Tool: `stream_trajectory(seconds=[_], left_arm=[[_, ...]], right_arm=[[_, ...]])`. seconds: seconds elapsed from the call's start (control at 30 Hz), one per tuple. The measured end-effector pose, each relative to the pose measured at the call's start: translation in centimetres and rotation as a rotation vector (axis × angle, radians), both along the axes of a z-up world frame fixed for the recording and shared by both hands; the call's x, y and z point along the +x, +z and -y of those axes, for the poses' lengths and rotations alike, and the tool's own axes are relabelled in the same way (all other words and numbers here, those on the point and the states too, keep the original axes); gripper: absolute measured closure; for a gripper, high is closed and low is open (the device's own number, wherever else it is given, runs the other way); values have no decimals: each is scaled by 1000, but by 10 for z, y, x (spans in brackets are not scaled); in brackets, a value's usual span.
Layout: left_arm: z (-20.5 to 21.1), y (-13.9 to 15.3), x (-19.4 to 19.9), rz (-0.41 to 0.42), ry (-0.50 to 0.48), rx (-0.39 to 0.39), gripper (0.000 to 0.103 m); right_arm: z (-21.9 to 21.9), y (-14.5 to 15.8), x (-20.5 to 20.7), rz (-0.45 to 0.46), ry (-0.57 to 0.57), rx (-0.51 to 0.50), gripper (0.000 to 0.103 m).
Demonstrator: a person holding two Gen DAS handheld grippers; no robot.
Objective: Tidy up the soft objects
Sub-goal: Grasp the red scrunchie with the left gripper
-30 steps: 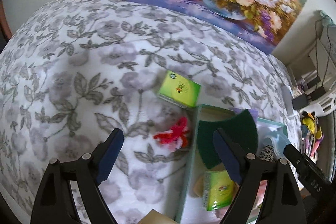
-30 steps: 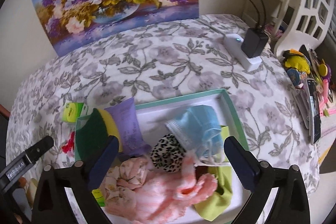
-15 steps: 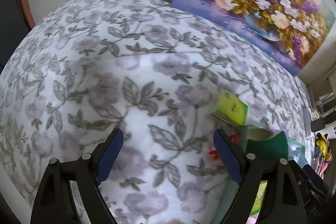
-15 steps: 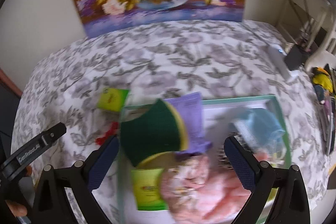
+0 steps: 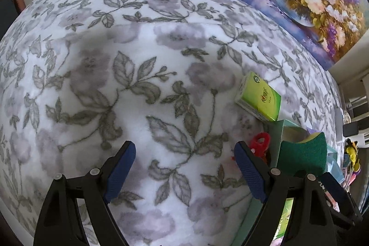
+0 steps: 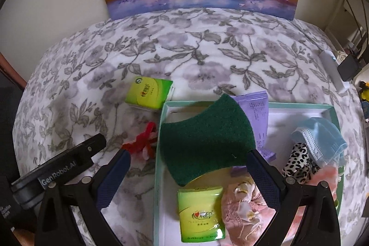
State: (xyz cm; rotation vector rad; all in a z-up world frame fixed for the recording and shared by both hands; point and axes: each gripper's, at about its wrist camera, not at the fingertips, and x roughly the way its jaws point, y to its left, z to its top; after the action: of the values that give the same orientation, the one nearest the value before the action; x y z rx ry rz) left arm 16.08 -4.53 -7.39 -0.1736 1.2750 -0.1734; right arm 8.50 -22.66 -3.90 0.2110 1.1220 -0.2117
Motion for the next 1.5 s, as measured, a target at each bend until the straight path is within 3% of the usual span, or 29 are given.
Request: stream_trajectory(seconds=[0.13, 0.33, 0.97, 1.33, 1.37, 1.5], left_arm=[[7, 2, -1, 14, -29, -42, 15], [25, 0, -3, 28, -88, -31, 15], [41, -11, -3, 1, -117, -62, 15], [46, -11, -2, 21, -141, -29, 15], [46, -11, -2, 21, -142, -35, 18], [46, -11, -3, 19, -147, -57, 47]], right_arm=[[6, 2, -1, 3, -15, -1, 1], [20, 5, -5, 8, -51, -22, 1], [41, -3, -9, -8, -93, -4, 1], [41, -3, -10, -7, -94, -3, 1], [41, -3, -10, -7, -93, -4, 1], [41, -2, -9, -6, -91, -4, 1]])
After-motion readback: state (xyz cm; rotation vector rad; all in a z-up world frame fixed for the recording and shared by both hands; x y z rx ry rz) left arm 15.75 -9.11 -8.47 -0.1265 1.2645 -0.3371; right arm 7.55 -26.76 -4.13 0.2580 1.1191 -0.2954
